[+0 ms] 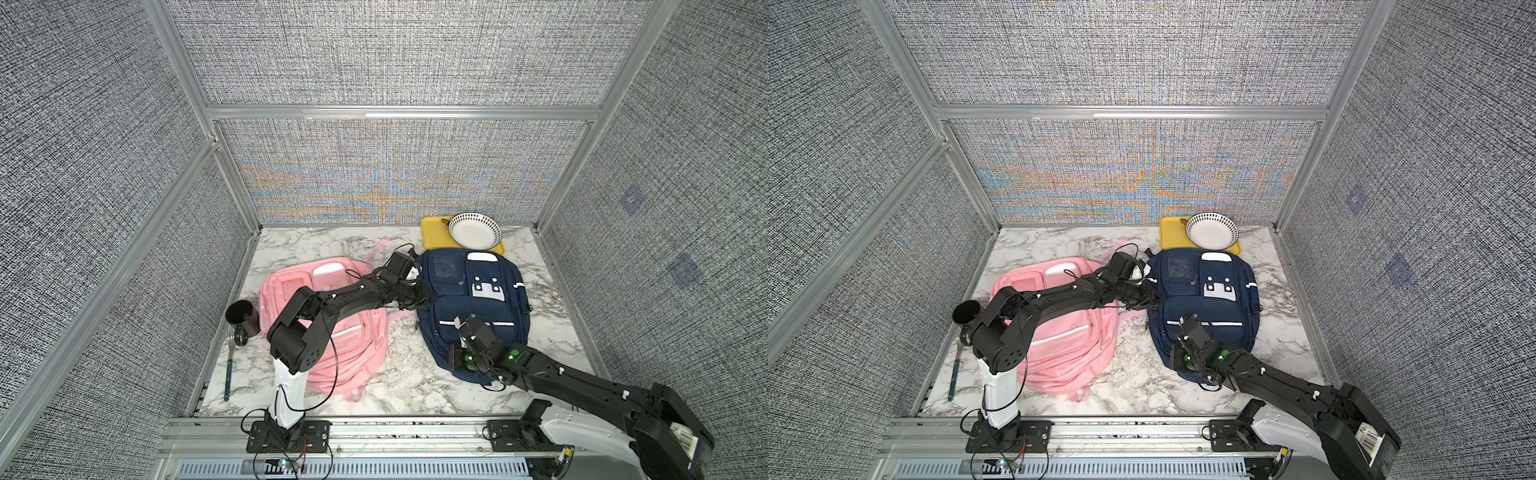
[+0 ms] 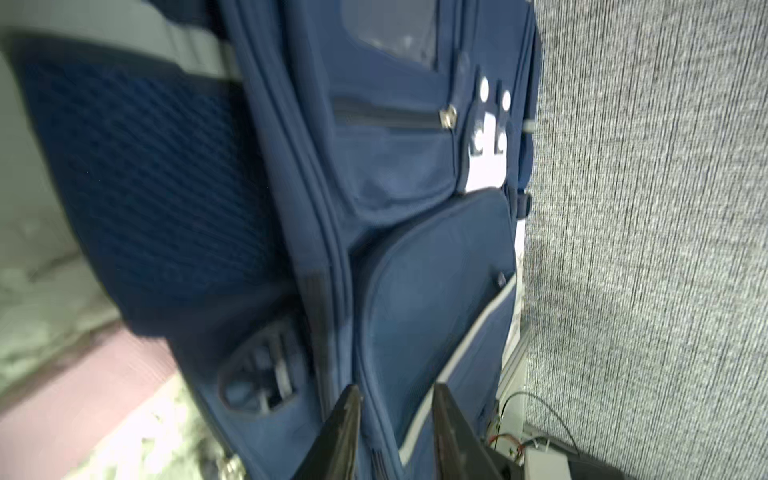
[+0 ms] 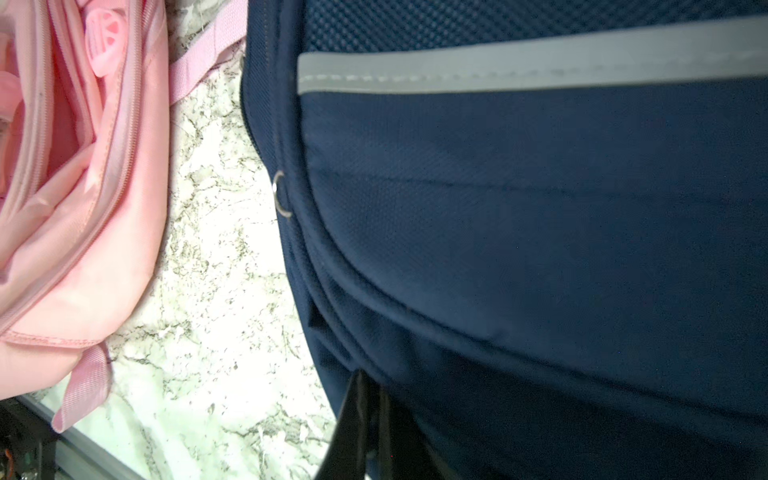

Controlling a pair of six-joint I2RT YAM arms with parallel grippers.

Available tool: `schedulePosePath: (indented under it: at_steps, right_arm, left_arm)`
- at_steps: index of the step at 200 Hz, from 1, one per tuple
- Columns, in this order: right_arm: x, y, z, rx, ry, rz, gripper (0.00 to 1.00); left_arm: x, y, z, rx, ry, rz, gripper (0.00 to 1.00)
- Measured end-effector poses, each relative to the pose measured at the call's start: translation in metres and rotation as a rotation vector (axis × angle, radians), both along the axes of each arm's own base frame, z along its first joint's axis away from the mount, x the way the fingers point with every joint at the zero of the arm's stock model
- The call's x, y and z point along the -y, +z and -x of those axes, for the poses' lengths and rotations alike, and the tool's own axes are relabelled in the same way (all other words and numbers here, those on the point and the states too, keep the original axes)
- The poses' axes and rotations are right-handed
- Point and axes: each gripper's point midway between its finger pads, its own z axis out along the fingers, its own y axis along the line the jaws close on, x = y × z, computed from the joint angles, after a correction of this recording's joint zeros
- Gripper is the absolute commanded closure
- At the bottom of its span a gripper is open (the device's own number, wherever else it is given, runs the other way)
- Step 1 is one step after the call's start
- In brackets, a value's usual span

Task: Zip up the backpack
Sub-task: Zip the zipper on the backpack.

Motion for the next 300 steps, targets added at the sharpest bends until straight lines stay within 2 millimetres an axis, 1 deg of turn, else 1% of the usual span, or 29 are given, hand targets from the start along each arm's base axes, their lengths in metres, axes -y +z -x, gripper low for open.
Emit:
schedulePosePath:
  at_steps: [17,44,61,105,135,187,223,251,279,300]
  right_arm:
    - [-0.003,0.005,-0.002,0.012,0.003,-0.006,1.0]
    - [-0.015,0.02,-0.008,0.043,0.016,-0.024,1.0]
    - [-0.02,0.025,-0.009,0.053,0.027,-0.025,1.0]
    - [-0.022,0.02,-0.006,0.044,0.04,-0.007,1.0]
    - [-0.024,0.018,-0.008,0.047,0.043,-0.006,1.0]
    - [-0.025,0.02,-0.012,0.069,0.046,-0.007,1.0]
    - [-0.025,0.02,-0.012,0.072,0.05,-0.003,1.0]
    - [-0.025,0.02,-0.013,0.074,0.052,-0.003,1.0]
    - [-0.026,0.02,-0.013,0.076,0.055,-0.005,1.0]
    - [-0.026,0.018,-0.011,0.076,0.062,-0.006,1.0]
  left_arm:
    - [0.004,0.0,0.017,-0.006,-0.035,-0.007,0.68]
    - [0.002,-0.018,0.047,-0.07,-0.066,-0.054,0.68]
    - [0.001,-0.021,0.056,-0.081,-0.06,-0.07,0.69]
    - [0.0,-0.021,0.066,-0.084,-0.019,-0.091,0.69]
    - [-0.004,-0.02,0.076,-0.116,-0.009,-0.098,0.69]
    - [-0.016,-0.009,0.081,-0.118,0.014,-0.112,0.69]
    - [-0.017,-0.017,0.089,-0.14,0.013,-0.131,0.69]
    - [-0.019,-0.027,0.093,-0.167,0.022,-0.148,0.68]
    - [-0.017,-0.031,0.092,-0.174,0.026,-0.15,0.68]
    - [-0.014,-0.035,0.086,-0.161,0.039,-0.15,0.68]
